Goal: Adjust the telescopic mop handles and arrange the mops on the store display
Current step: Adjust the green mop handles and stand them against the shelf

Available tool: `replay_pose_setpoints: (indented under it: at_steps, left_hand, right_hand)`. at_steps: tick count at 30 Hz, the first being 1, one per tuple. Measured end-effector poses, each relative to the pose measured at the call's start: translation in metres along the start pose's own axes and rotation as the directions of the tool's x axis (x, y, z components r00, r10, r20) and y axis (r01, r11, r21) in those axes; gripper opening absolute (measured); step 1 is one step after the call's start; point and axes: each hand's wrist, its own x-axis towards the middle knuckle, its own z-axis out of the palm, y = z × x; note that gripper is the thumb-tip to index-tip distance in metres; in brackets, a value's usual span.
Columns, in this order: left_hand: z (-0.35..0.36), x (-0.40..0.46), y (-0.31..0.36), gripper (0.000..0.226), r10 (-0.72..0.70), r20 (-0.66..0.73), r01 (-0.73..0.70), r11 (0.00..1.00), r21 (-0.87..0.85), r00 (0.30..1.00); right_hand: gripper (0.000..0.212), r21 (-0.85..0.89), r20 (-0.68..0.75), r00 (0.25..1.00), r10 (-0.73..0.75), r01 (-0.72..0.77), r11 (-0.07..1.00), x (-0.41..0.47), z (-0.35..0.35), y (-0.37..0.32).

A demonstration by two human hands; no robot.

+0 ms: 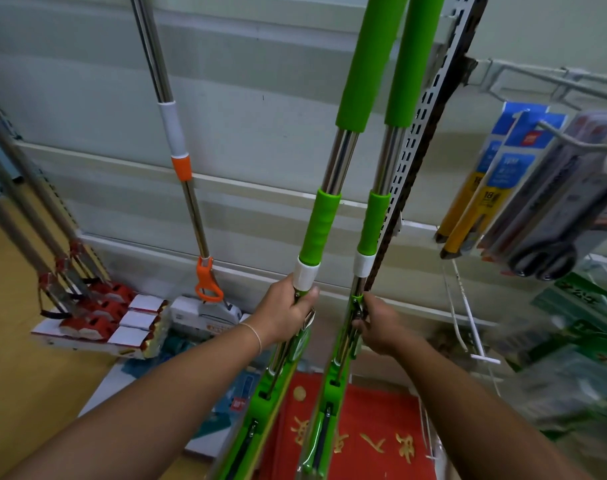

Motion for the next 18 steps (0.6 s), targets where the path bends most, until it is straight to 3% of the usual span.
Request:
replay_pose_setpoints:
  at_steps: [6,11,18]
  left_hand:
    - [-0.013,-0.004,-0.005,0.024,0.041,0.061,-0.04,0.999,-0.017,0.997]
    - [-0.028,-0.006,-0.009,0.024,0.032,0.093,-0.032,0.999,-0.003,0.995]
    - [-0.056,-0.004,-0.015,0.024,0.006,0.115,-0.013,0.998,0.056,0.993]
  right_hand:
    - [0.037,0.006,-0.004,0.999,-0.033,0.033,0.999,-0.003,0.004,-0.001]
    - [0.049,0.114,-0.095,0.993,0.073,-0.062,0.992,-0.004,0.015,-0.007]
    - [0.045,0.139,-0.171,0.959,0.227,-0.204,0.969,0.005,0.018,-0.009]
